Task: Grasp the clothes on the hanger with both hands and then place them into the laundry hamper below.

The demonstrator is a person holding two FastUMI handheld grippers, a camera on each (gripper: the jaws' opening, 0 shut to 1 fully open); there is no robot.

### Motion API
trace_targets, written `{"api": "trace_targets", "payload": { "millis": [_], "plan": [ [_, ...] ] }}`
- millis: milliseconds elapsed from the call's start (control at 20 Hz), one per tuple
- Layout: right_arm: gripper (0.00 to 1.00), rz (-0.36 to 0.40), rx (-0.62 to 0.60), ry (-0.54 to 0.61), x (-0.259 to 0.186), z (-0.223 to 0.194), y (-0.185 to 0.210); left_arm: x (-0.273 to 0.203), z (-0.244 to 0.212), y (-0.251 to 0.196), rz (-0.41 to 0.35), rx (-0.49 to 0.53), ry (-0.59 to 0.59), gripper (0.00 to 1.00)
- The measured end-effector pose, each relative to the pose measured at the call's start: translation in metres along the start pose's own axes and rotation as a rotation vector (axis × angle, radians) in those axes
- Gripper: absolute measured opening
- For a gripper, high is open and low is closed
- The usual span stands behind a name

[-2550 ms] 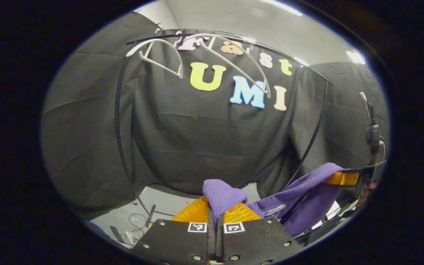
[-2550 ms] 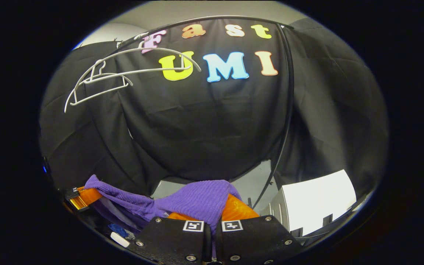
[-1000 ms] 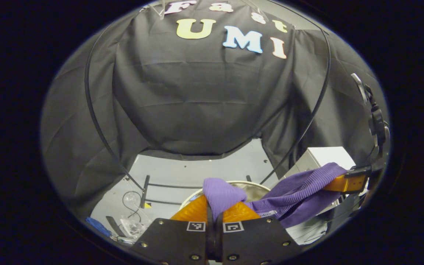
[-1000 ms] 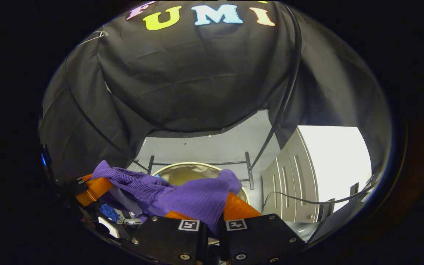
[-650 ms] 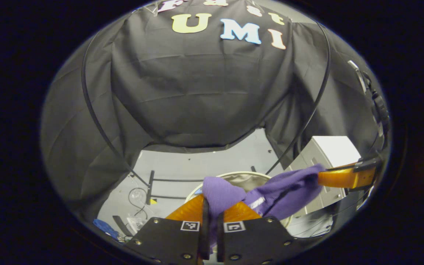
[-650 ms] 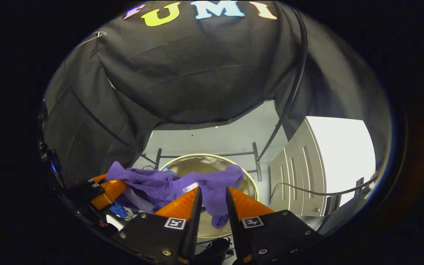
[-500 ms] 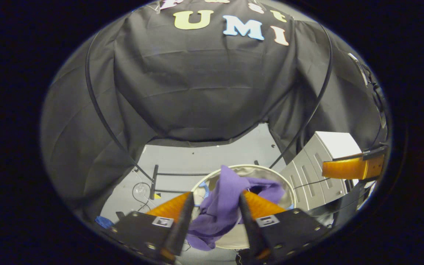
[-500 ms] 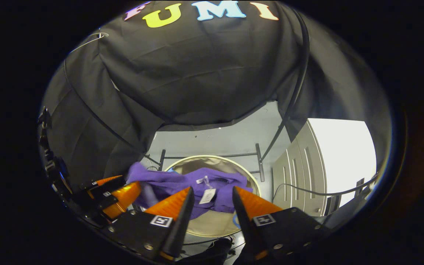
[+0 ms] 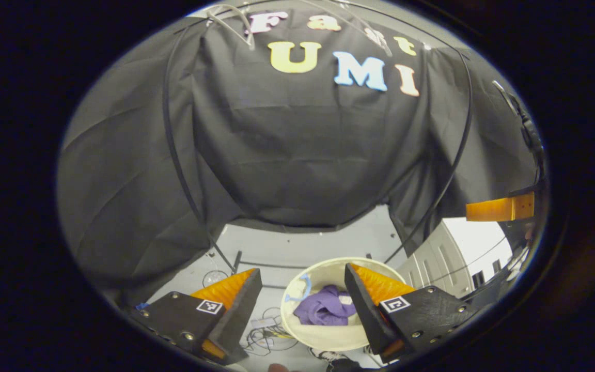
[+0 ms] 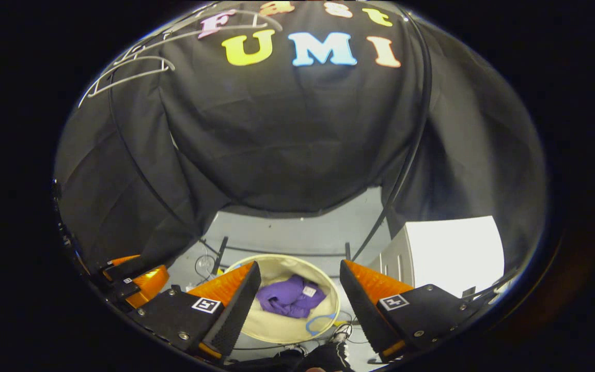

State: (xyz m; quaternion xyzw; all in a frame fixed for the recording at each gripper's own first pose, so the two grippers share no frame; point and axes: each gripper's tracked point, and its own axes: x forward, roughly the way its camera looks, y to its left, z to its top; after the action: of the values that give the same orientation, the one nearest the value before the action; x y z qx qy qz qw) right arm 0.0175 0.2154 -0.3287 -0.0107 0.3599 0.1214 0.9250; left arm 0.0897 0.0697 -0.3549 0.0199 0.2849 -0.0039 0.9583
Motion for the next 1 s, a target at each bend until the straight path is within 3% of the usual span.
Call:
{"api": "trace_targets", "payload": {
  "millis": [100,150,200,300,350,400,450,650,700,750,850,900,1000],
  "plan": [
    [0.95,-0.01,0.005,-0.107,-0.023,0.04,-0.004,-0.03,0.044,0.014,0.032,-0.019,-0.094,0.93],
    [0.95,-0.019,0.002,-0.164,-0.036,0.061,-0.007,-0.046,0.067,0.019,0.04,-0.025,-0.143,0.87],
    [0.95,-0.031,-0.006,-0.22,-0.046,0.08,-0.01,-0.061,0.093,0.025,0.042,-0.026,-0.2,1.0],
    [0.95,-0.051,-0.029,-0.319,-0.066,0.115,-0.014,-0.093,0.144,0.03,0.035,-0.002,-0.305,0.99],
    [0.95,-0.06,-0.036,-0.371,-0.078,0.135,-0.017,-0.11,0.163,0.034,0.042,0.017,-0.35,0.87],
    [0.95,-0.07,-0.033,-0.42,-0.089,0.152,-0.021,-0.125,0.187,0.037,0.042,0.03,-0.396,0.87],
    [0.95,-0.074,-0.022,-0.475,-0.102,0.172,-0.023,-0.14,0.209,0.035,0.034,0.03,-0.439,0.99],
    [0.92,-0.08,0.017,-0.713,-0.167,0.245,-0.04,-0.202,0.282,0.02,-0.015,0.011,-0.6,0.99],
    [0.98,-0.072,0.026,-0.737,-0.183,0.248,-0.047,-0.217,0.296,0.016,-0.019,-0.002,-0.634,0.98],
    [0.92,-0.07,0.04,-0.753,-0.195,0.256,-0.056,-0.226,0.31,0.011,-0.029,-0.016,-0.659,0.96],
    [0.95,-0.087,0.057,-0.793,-0.22,0.274,-0.082,-0.248,0.34,0.001,-0.054,-0.044,-0.705,0.93],
    [0.92,-0.099,0.049,-0.815,-0.226,0.285,-0.097,-0.261,0.352,-0.004,-0.055,-0.067,-0.724,0.92],
    [0.94,-0.135,0.016,-0.844,-0.237,0.293,-0.131,-0.276,0.369,-0.002,-0.031,-0.121,-0.741,0.89]
  ]
}}
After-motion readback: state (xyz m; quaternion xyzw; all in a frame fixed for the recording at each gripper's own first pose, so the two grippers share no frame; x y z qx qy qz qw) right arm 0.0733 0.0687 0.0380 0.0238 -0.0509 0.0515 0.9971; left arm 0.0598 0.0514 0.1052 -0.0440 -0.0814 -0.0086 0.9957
